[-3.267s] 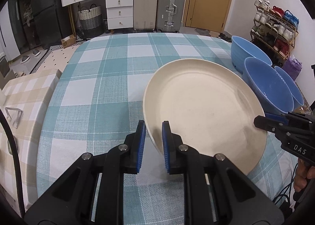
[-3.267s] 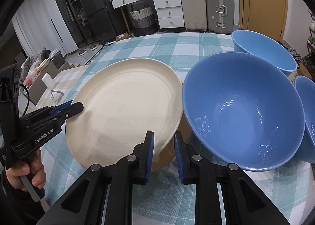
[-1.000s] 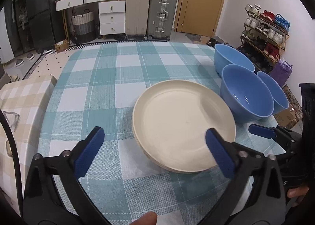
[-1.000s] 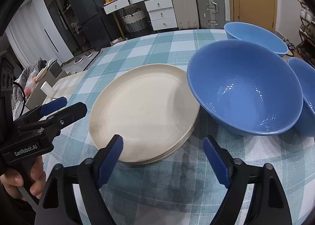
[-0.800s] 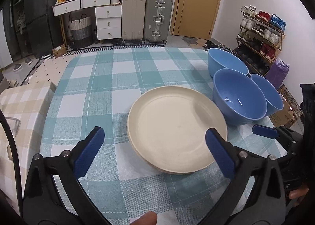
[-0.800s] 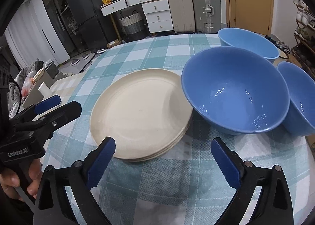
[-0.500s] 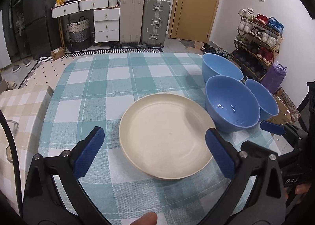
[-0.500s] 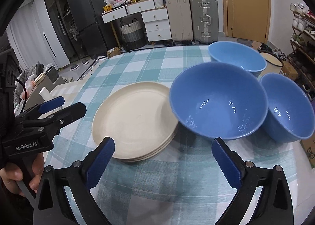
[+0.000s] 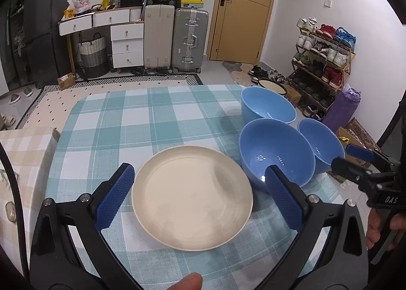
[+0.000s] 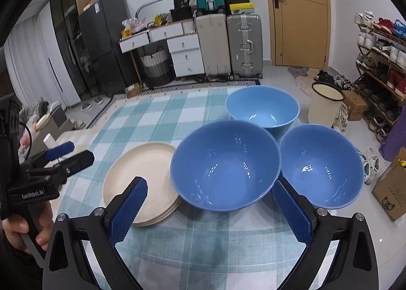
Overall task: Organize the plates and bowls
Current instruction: 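Move both grippers toward the rim of a light-blue bowl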
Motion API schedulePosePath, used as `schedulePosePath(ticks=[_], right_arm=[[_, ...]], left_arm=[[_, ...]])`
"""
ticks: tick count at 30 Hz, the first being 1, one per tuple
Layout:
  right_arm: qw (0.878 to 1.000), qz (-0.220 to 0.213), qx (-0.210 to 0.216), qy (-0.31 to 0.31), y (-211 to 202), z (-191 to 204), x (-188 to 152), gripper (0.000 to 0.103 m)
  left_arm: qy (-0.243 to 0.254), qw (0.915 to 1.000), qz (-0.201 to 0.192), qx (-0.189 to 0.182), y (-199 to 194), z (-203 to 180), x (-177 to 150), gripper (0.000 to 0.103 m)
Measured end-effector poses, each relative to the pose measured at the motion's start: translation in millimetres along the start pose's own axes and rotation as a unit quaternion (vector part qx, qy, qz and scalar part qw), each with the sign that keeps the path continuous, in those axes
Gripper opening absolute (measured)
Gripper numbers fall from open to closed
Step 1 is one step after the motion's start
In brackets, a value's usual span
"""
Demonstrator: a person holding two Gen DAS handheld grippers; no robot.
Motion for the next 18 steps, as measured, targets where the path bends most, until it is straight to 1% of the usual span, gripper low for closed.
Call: schedulePosePath(ticks=[8,13,15,18], right_arm=[[1.000,-0.012,-0.018,0.002,-6,-36,22,0.101],[0.999,-0.021,-0.024,0.001,-9,-57,40,0.101],[0.999,-0.021,-0.030,-0.003,-6,-62,46,0.101],[1.000,-0.009,-0.021,-0.005,1,-71,54,0.101]], left_arm=[[0.002,0.9999,-0.001,-0.016,16,-20,21,0.102],[0.011,0.9996,0.002,-0.026,33,-34,36,0.102],[0.016,0.9994,0.004,-0.029,41,-39,43,0.102],[0.018,0.9992,0.008,-0.034,55,-45,52,0.102]])
Point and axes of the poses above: each gripper's, at about its wrist camera, not at the fingertips, and y roughly the way its jaws point, z to its left, x to its top, the point moved 10 cm from there along y, roughly the way its jaws point, and after that the axes turned 14 degrees about -x, right-handed, at the moved point
